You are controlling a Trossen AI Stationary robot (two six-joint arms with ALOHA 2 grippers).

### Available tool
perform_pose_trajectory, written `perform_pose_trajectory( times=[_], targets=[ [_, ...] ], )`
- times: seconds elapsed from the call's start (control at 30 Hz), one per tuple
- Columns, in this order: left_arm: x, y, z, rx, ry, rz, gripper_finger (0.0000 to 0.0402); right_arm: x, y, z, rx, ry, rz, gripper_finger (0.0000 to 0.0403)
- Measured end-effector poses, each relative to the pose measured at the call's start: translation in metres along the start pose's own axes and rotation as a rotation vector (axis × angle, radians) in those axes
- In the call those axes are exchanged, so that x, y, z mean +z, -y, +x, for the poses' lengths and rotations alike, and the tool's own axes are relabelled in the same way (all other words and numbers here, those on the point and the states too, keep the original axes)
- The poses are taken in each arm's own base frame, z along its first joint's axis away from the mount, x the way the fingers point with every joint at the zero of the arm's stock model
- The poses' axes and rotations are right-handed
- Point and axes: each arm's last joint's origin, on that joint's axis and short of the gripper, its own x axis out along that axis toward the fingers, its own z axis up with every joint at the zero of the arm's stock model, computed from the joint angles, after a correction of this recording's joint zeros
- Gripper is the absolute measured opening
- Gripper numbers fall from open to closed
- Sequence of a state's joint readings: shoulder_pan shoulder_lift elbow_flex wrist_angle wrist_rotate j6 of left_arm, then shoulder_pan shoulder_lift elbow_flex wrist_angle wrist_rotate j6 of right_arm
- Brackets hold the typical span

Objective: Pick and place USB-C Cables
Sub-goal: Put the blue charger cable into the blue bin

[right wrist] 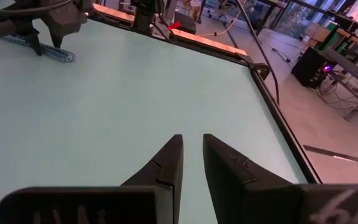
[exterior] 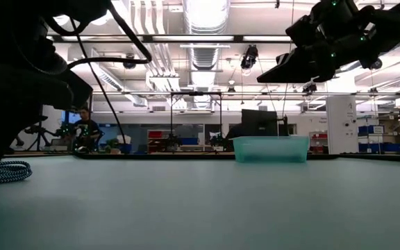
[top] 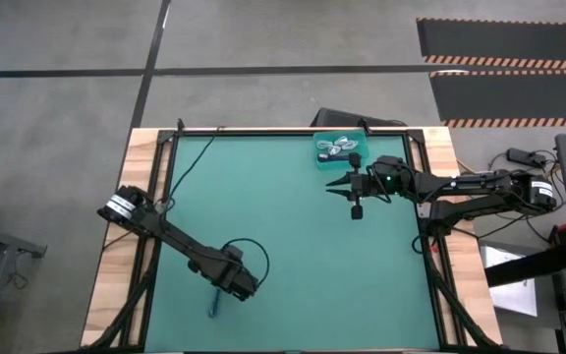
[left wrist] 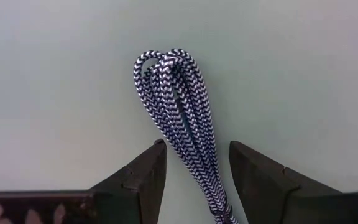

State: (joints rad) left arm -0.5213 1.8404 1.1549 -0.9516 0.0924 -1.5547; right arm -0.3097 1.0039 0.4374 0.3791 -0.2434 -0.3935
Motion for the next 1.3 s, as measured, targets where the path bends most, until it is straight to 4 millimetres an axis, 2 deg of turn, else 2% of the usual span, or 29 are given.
perform_pose_trajectory(
  times=[0.17, 0.6, 0.9, 1.17, 1.3],
  targets=[
    [0.000, 0.000, 0.000, -0.003, 0.000, 0.000, 0.0141, 0.000, 0.000, 0.000, 0.000, 0.000, 0.000, 0.0052],
    [0.000, 0.000, 0.000, 0.003, -0.001, 0.000, 0.0010, 0.000, 0.000, 0.000, 0.000, -0.001, 0.001, 0.0052],
    [0.003, -0.002, -0.006, -0.015, 0.032, 0.046, 0.0009, -0.001, 0.000, 0.000, 0.002, -0.005, 0.002, 0.0052],
    [0.014, -0.008, -0.023, -0.056, 0.160, 0.113, 0.0009, 0.000, 0.000, 0.000, 0.001, -0.003, 0.002, 0.0052],
    [0.021, -0.009, -0.028, -0.047, 0.247, 0.218, 0.0008, 0.000, 0.000, 0.000, 0.001, -0.003, 0.002, 0.0052]
  ],
)
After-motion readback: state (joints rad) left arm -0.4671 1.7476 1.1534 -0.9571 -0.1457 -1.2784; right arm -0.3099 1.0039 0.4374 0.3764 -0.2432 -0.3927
